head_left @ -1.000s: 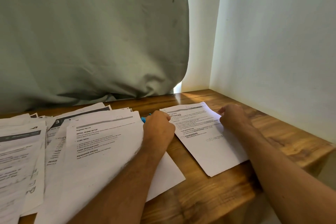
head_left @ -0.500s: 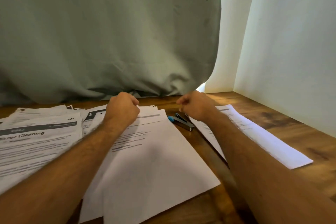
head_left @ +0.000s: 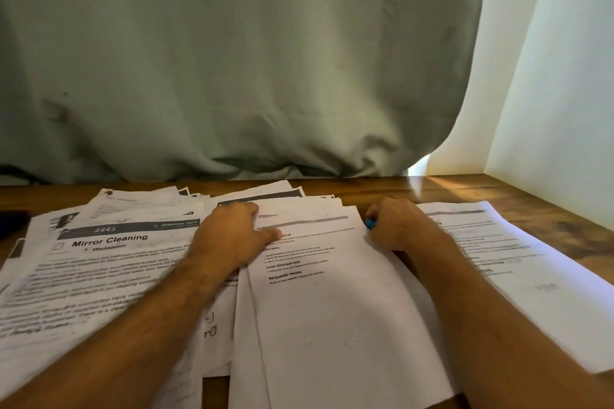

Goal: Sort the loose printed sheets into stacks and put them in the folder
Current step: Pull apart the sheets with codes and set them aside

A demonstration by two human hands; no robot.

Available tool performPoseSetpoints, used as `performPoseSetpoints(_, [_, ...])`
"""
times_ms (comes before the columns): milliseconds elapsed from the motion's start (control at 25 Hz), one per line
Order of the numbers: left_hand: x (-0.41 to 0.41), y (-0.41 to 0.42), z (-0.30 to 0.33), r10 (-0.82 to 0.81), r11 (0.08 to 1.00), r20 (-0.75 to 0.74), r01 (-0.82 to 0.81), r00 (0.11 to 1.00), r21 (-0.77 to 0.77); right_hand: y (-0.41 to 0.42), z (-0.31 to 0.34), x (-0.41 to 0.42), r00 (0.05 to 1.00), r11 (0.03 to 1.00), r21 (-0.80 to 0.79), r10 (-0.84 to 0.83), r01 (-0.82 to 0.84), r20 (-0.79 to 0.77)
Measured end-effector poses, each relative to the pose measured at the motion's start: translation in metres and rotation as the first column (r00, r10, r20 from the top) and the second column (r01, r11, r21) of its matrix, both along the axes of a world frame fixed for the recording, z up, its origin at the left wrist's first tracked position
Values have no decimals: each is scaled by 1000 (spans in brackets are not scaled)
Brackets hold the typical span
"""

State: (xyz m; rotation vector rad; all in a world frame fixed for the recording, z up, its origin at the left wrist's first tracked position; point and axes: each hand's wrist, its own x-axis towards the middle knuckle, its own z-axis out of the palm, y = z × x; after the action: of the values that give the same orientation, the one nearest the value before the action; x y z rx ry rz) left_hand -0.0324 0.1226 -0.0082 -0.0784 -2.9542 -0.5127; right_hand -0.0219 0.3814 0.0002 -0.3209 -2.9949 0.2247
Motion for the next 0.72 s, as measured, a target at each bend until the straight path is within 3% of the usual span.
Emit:
performPoseSetpoints(280, [1, -4, -3, -47, 997, 41, 44, 998, 65, -1, 0, -3, 998, 1000, -12, -26, 25, -59])
performPoseSetpoints(480, [3, -4, -4, -66, 998, 21, 66, 998, 0, -34, 2, 6, 953, 984, -25, 164, -176, -256])
performPoseSetpoints(600, [7, -1, -3, -79, 997, 11, 79, 997, -14, -66, -2, 13, 944, 953, -83, 273, -292, -184])
performPoseSetpoints(720, [9, -1, -2, -76, 995, -31, 78, 997, 65, -81, -3, 14, 959, 956, -90, 274, -280, -72])
